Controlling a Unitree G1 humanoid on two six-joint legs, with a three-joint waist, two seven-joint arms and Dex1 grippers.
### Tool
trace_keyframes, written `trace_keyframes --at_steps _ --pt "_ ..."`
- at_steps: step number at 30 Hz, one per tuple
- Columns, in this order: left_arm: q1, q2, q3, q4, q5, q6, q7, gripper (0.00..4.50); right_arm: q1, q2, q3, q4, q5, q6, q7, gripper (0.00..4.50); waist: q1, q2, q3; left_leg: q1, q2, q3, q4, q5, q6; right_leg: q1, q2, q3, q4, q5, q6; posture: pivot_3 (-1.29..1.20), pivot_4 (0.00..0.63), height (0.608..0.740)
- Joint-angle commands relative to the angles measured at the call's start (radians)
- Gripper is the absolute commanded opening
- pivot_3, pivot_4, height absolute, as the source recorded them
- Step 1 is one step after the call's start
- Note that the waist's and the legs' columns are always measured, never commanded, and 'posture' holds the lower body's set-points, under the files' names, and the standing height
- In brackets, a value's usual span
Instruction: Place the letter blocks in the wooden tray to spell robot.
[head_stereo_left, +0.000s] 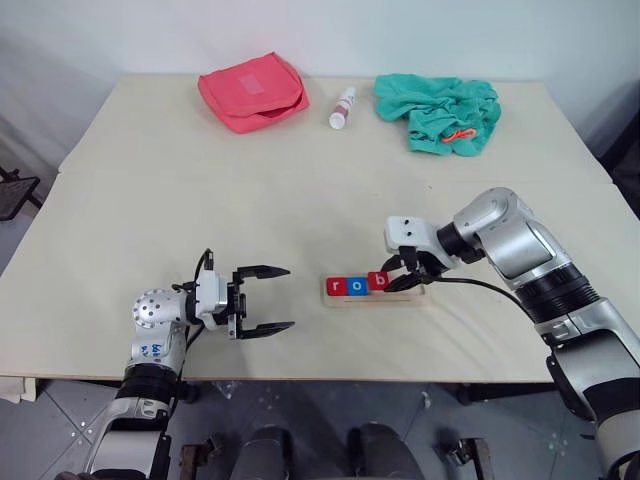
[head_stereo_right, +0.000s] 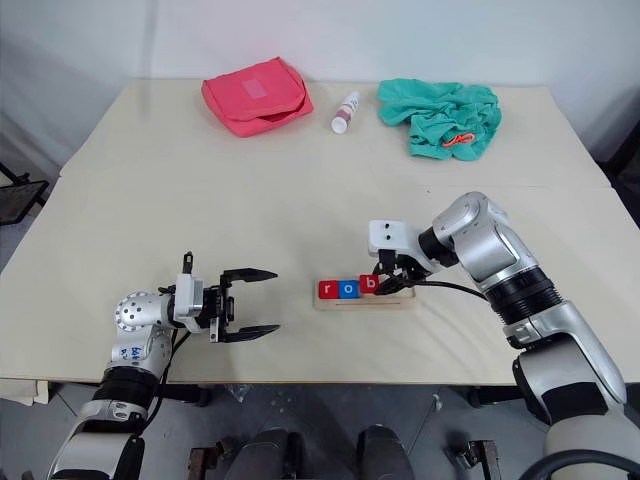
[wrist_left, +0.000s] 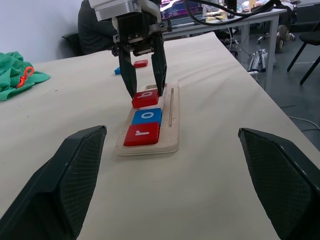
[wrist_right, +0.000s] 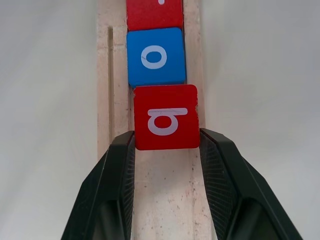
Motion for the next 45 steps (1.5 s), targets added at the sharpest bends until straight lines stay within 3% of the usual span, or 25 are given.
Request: trace_keyframes --at_steps 1,6,15,22,26,28,30,34,38,45 --pt "0.006 0.003 0.002 -0.008 -0.003 -0.014 0.004 4.5 0.007 -0.005 0.0 -0.066 0.005 0.028 0.022 2.83 0.0 0.0 0.0 0.0 0.0 0.0 0.0 0.0 0.0 0.0 0.0 0.0 0.0 0.0 0.0 0.0 0.15 0.74" --pt "-0.002 0.002 0.002 0.0 -0.002 -0.015 0.003 4.5 0.012 -0.006 -0.009 -0.092 0.009 0.053 0.014 4.48 0.0 0.0 0.0 0.0 0.0 0.0 0.0 0.0 0.0 0.0 0.0 0.0 0.0 0.0 0.0 0.0 0.15 0.74" --pt "-0.02 -0.005 -0.003 0.017 0.0 -0.018 -0.001 4.5 0.057 -0.054 -0.07 -0.185 0.05 0.127 -0.01 4.48 0.003 0.0 0.0 0.0 0.0 0.0 0.0 0.0 0.0 0.0 0.0 0.0 0.0 0.0 0.0 0.0 0.15 0.74" --pt "-0.015 -0.003 -0.004 0.025 -0.005 -0.023 -0.006 4.5 0.228 -0.155 -0.294 -0.304 0.165 0.211 -0.109 4.48 0.008 0.0 0.0 -0.001 -0.001 -0.001 0.0 0.0 0.0 0.0 -0.001 -0.001 -0.001 0.0 0.0 0.0 0.15 0.74" --pt "-0.009 0.001 -0.002 0.03 -0.007 -0.022 -0.007 4.5 0.385 -0.186 -0.482 -0.361 0.224 0.223 -0.221 4.48 0.007 0.0 0.0 -0.001 -0.001 -0.001 -0.001 0.0 0.0 0.001 -0.001 -0.001 -0.001 0.0 0.0 0.0 0.15 0.74" --pt "-0.012 -0.004 0.004 0.045 -0.001 -0.025 0.013 4.5 0.515 -0.178 -0.657 -0.383 0.25 0.234 -0.315 4.48 0.009 0.0 0.0 -0.001 -0.001 0.0 -0.001 0.0 0.0 0.001 -0.001 -0.001 -0.001 0.0 0.0 0.0 0.15 0.74" --pt "-0.013 -0.014 0.004 0.051 0.003 -0.025 0.033 4.5 0.633 -0.134 -0.84 -0.386 0.282 0.199 -0.415 4.48 0.011 0.0 0.0 -0.001 -0.001 0.0 -0.001 0.0 0.0 0.001 0.0 0.0 -0.002 0.0 0.0 0.0 0.15 0.74" --pt "-0.009 -0.032 -0.005 0.043 0.006 -0.02 0.05 4.5 0.81 -0.061 -1.042 -0.361 0.34 0.101 -0.491 4.48 0.021 0.0 0.0 -0.001 -0.001 0.001 -0.001 0.0 0.0 0.002 0.0 0.001 -0.003 0.0 0.001 0.0 0.15 0.74" --pt "-0.011 -0.042 -0.011 0.039 0.007 -0.011 0.052 4.5 0.933 -0.047 -1.12 -0.301 0.363 -0.009 -0.515 4.48 0.02 0.001 0.0 0.002 -0.001 0.004 -0.003 0.0 0.0 0.004 0.001 0.004 -0.007 0.0 0.0 0.0 0.15 0.74" --pt "-0.032 -0.041 -0.012 0.059 0.002 -0.007 0.026 4.5 0.954 -0.058 -1.137 -0.222 0.408 -0.122 -0.543 4.48 0.007 0.001 -0.001 0.008 0.0 0.004 -0.003 0.0 0.001 0.012 0.002 0.005 -0.01 0.0 0.0 0.0 0.15 0.74"
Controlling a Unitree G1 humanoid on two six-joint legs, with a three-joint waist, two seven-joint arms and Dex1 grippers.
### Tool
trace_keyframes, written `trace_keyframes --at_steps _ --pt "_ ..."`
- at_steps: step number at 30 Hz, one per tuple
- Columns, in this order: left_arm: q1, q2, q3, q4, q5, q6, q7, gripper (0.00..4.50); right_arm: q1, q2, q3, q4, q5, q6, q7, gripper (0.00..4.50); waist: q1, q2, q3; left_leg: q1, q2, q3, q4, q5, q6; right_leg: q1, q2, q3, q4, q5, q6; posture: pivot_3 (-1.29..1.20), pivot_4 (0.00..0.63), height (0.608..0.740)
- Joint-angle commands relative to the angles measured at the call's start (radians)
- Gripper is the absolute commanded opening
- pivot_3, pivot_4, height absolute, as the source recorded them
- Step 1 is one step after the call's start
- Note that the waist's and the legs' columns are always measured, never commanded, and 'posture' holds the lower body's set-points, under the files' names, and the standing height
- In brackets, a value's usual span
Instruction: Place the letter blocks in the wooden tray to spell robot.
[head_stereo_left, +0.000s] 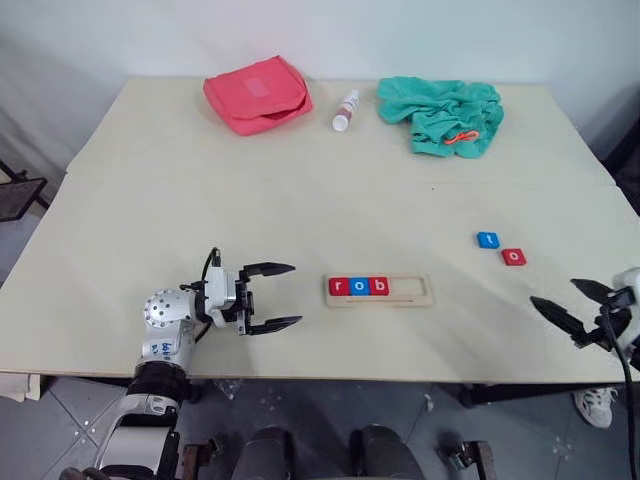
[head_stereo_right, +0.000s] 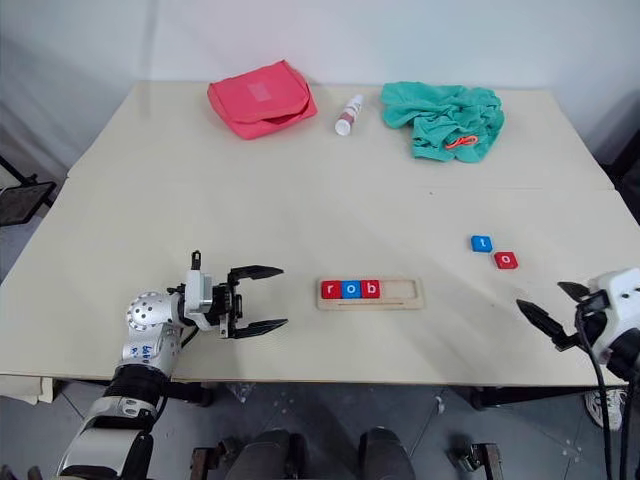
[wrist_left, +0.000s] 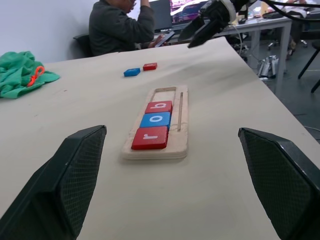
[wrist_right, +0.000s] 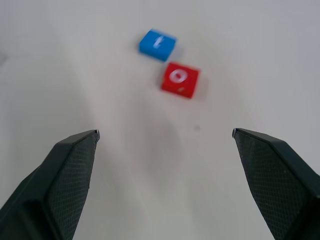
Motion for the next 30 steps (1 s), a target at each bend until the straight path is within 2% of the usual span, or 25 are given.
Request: trace_keyframes --at_steps 1,24,30 --pt "-0.008 0.002 0.002 0.011 -0.009 -0.002 -0.019 4.5 0.0 -0.021 -0.02 0.002 0.038 -0.042 -0.006 4.48 0.001 0.0 0.0 0.001 0.0 0.0 0.0 0.0 0.0 0.001 0.0 0.0 0.0 0.0 0.0 0.0 0.15 0.74" --pt "-0.016 0.012 0.015 0.034 -0.009 -0.023 -0.046 4.5 -0.01 -0.04 0.067 -0.014 0.08 -0.035 -0.031 4.48 0.001 0.0 0.0 0.003 0.0 0.0 -0.001 0.0 0.0 0.003 0.0 0.0 -0.001 0.0 0.0 0.0 0.15 0.74" --pt "-0.018 0.008 0.011 0.036 -0.007 -0.024 -0.045 4.5 -0.129 -0.023 0.147 0.042 0.043 0.054 -0.17 4.48 -0.001 0.0 0.0 0.004 0.0 0.0 -0.001 0.0 0.0 0.003 -0.001 0.0 -0.001 0.0 0.0 0.0 0.15 0.74"
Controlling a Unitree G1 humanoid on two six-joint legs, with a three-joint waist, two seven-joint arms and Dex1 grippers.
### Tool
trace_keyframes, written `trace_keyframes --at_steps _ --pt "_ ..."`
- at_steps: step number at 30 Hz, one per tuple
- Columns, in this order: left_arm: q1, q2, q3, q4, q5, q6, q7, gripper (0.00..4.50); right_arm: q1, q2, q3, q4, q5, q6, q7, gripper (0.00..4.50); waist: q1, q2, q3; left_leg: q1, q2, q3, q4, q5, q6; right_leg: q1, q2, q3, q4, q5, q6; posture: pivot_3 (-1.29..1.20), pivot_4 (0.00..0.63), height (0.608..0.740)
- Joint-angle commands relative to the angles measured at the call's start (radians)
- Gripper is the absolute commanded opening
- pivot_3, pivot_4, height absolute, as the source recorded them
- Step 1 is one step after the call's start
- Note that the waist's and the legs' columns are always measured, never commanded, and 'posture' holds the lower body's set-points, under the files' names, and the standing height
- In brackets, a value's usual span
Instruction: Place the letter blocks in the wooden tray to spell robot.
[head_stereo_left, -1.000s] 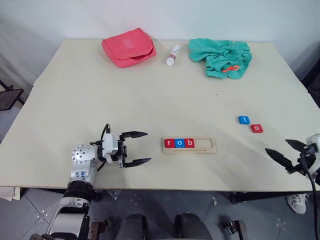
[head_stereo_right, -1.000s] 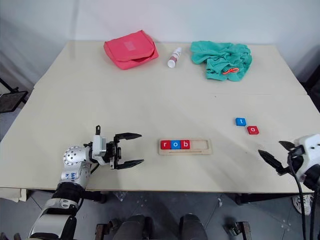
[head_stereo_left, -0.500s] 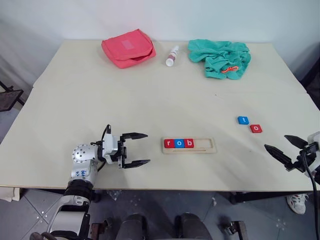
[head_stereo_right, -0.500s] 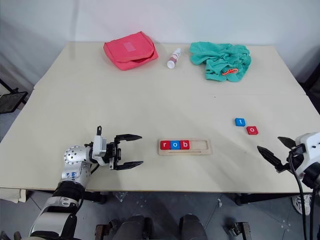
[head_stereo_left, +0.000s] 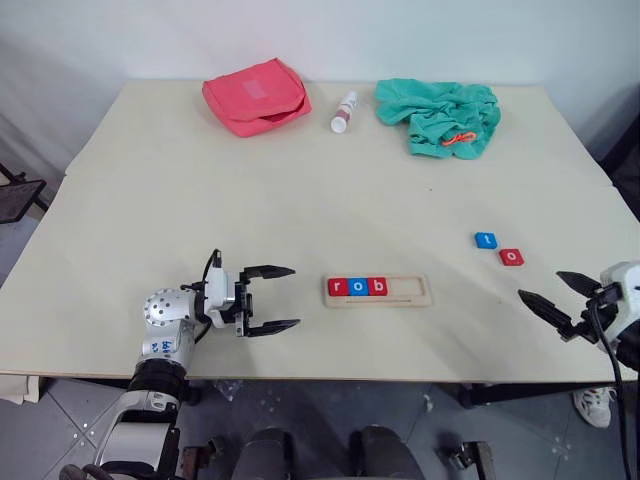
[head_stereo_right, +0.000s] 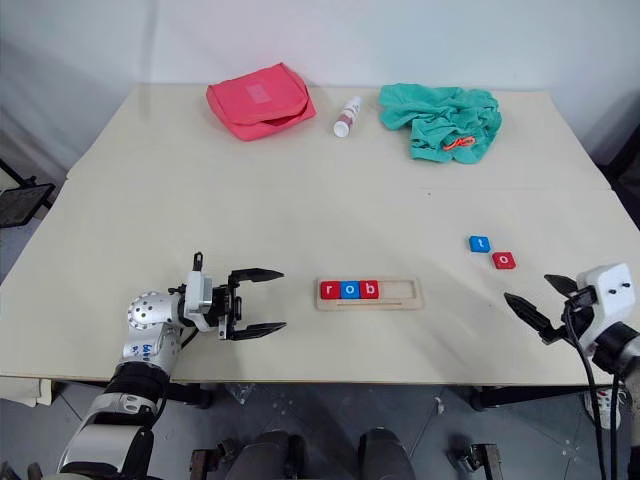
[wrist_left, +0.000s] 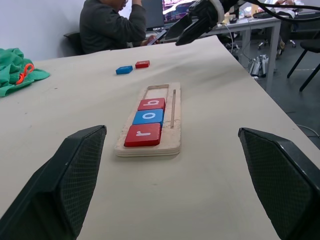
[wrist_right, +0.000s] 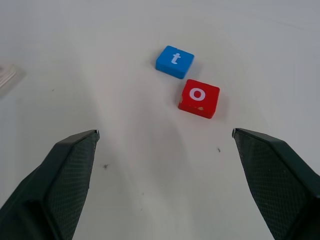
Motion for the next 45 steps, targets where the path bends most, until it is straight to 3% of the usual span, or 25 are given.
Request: trace_keyframes --at_steps 1,7,18,21,25,29,38,45 --pt "-0.008 0.002 0.007 -0.002 -0.006 -0.012 -0.005 4.5 -0.074 -0.005 0.031 0.039 -0.018 0.027 -0.076 4.48 0.0 0.0 0.0 0.0 0.0 0.0 0.0 0.0 0.0 0.0 0.0 0.0 0.0 0.0 0.0 0.0 0.15 0.74" --pt "-0.02 -0.007 0.001 0.003 -0.001 -0.016 0.002 4.5 -0.276 0.014 0.14 0.276 -0.104 -0.012 -0.187 4.48 0.002 0.0 0.0 0.0 0.0 0.0 0.0 0.0 0.0 0.0 -0.001 0.0 0.0 0.0 0.0 0.0 0.15 0.74" --pt "0.008 0.0 0.007 -0.029 -0.001 -0.019 0.024 4.5 -0.375 0.036 0.216 0.458 -0.139 0.014 -0.236 4.48 -0.001 0.0 0.0 0.0 0.0 0.0 0.0 0.0 0.0 0.001 -0.001 -0.001 0.001 0.0 0.0 0.0 0.15 0.74" --pt "0.022 0.004 0.006 -0.041 -0.004 -0.017 0.022 4.5 -0.371 0.047 0.21 0.447 -0.125 0.016 -0.24 3.85 -0.002 0.0 0.0 0.0 0.0 0.0 0.0 0.0 0.0 0.001 -0.001 -0.001 0.0 0.0 0.0 0.0 0.15 0.74" --pt "0.033 0.017 0.013 -0.05 -0.013 -0.008 0.012 4.5 -0.354 0.067 0.196 0.395 -0.105 0.039 -0.258 2.6 -0.001 0.0 0.0 0.0 0.0 0.0 0.0 0.0 0.0 0.001 -0.001 -0.001 0.0 0.0 0.0 0.0 0.15 0.74" --pt "0.029 0.043 0.022 -0.034 -0.019 -0.007 -0.006 4.5 -0.292 0.096 0.149 0.22 -0.061 0.101 -0.311 1.46 0.0 0.0 0.0 0.0 0.0 0.0 0.0 0.0 0.0 0.001 -0.001 -0.001 0.0 0.0 0.0 0.0 0.15 0.74" --pt "0.0 0.05 0.028 0.005 -0.015 -0.012 -0.023 4.5 -0.023 0.279 0.081 -0.45 0.058 0.378 -0.551 1.47 0.003 0.0 0.0 -0.002 0.0 -0.002 -0.002 0.0 0.0 -0.002 -0.001 -0.002 0.0 0.0 0.0 0.0 0.15 0.74" --pt "-0.049 0.027 0.021 0.054 -0.008 -0.02 -0.044 4.5 0.096 0.411 0.126 -0.614 0.044 0.413 -0.663 1.47 0.002 0.0 0.0 -0.002 -0.001 -0.002 -0.003 0.0 0.0 -0.002 -0.001 -0.001 0.0 0.0 0.0 0.0 0.15 0.74"
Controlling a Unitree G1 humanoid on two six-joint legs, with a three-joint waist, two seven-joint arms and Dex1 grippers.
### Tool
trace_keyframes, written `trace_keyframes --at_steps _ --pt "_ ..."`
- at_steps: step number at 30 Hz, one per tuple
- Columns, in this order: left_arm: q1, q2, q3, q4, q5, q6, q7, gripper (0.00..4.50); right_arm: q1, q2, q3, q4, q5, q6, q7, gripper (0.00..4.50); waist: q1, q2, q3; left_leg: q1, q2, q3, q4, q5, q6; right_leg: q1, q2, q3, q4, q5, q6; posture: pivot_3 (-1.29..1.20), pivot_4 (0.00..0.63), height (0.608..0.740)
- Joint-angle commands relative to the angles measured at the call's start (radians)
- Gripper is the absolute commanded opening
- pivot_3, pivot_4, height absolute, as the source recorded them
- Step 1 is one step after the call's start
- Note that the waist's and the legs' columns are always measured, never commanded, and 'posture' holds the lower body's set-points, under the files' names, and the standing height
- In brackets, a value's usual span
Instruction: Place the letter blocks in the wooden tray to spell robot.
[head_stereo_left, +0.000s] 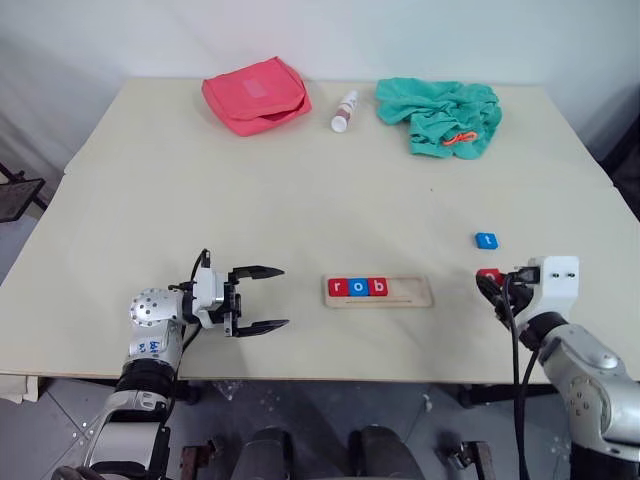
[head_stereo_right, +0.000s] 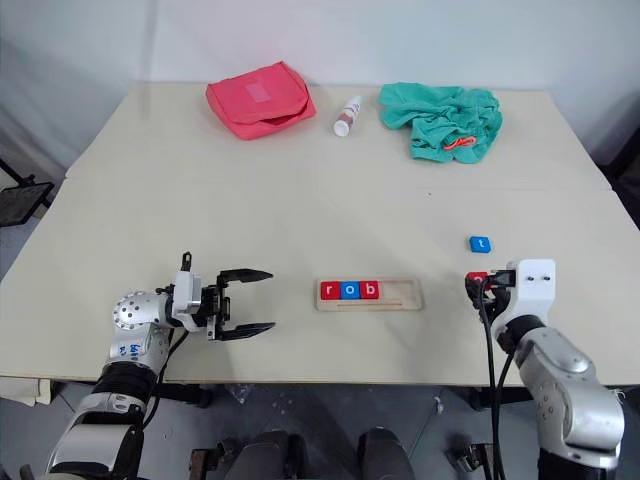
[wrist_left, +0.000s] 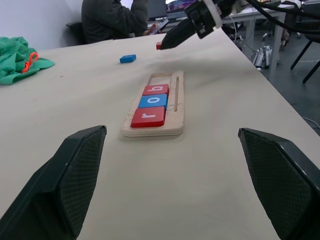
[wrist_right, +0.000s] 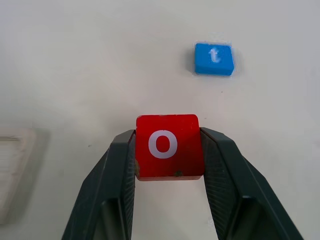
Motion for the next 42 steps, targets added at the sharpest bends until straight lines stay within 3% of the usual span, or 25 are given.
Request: trace_keyframes --at_steps 1,6,9,17,21,24,32,42 --pt "-0.032 -0.008 0.002 0.019 -0.005 -0.017 -0.015 4.5 0.022 0.024 0.003 -0.056 -0.003 -0.002 -0.042 1.82 0.0 0.0 0.0 0.0 0.0 0.0 0.0 0.0 0.0 0.0 0.0 0.0 0.0 0.0 0.0 0.0 0.15 0.74" --pt "-0.044 -0.011 0.005 0.028 -0.004 -0.02 -0.025 4.5 0.034 0.014 0.009 -0.076 0.011 -0.013 -0.028 3.49 -0.001 0.0 0.0 0.0 -0.001 0.0 0.0 0.0 0.0 0.0 0.0 0.001 0.0 0.0 0.001 0.0 0.15 0.74" --pt "-0.035 -0.007 0.008 0.013 -0.008 -0.016 -0.025 4.5 0.047 -0.047 -0.001 -0.08 0.026 -0.019 0.041 4.45 -0.002 0.0 0.0 0.0 -0.001 0.001 -0.001 0.0 0.0 0.0 0.0 0.001 0.0 0.0 0.001 0.0 0.15 0.74" --pt "-0.008 -0.004 0.01 -0.017 -0.009 -0.013 -0.013 4.5 0.076 -0.407 0.091 0.036 -0.004 -0.136 0.441 4.45 -0.002 0.0 0.0 0.0 0.0 0.001 -0.001 0.0 0.0 0.0 0.001 0.001 -0.003 0.0 0.001 0.0 0.15 0.74" --pt "0.007 -0.006 0.011 -0.037 -0.009 -0.012 0.004 4.5 -0.012 -0.605 0.176 0.205 -0.045 -0.253 0.686 4.45 -0.001 0.0 0.001 0.0 0.0 0.001 0.0 0.0 0.001 0.002 0.001 0.001 -0.005 0.0 0.001 0.0 0.15 0.74" --pt "0.025 -0.005 0.013 -0.057 -0.01 -0.012 0.016 4.5 -0.098 -0.686 0.263 0.333 -0.099 -0.356 0.812 4.45 -0.001 -0.001 0.001 0.001 0.0 0.001 0.0 -0.001 0.001 0.002 0.001 0.001 -0.005 0.0 0.001 0.0 0.15 0.74" --pt "0.091 0.001 0.015 -0.132 -0.017 -0.001 0.048 4.5 -0.437 -0.721 0.516 0.72 -0.318 -0.691 1.077 4.45 -0.005 -0.001 0.002 0.001 0.0 0.002 0.001 -0.001 0.001 0.001 0.0 0.0 -0.006 0.0 0.001 0.0 0.15 0.74" --pt "0.159 0.014 0.017 -0.219 -0.019 0.018 0.091 4.5 -0.719 -0.645 0.673 1.099 -0.49 -0.964 1.233 4.45 -0.004 -0.001 0.002 0.001 0.0 0.001 0.002 -0.001 0.001 0.002 -0.002 -0.002 -0.006 0.0 0.001 0.0 0.15 0.74"
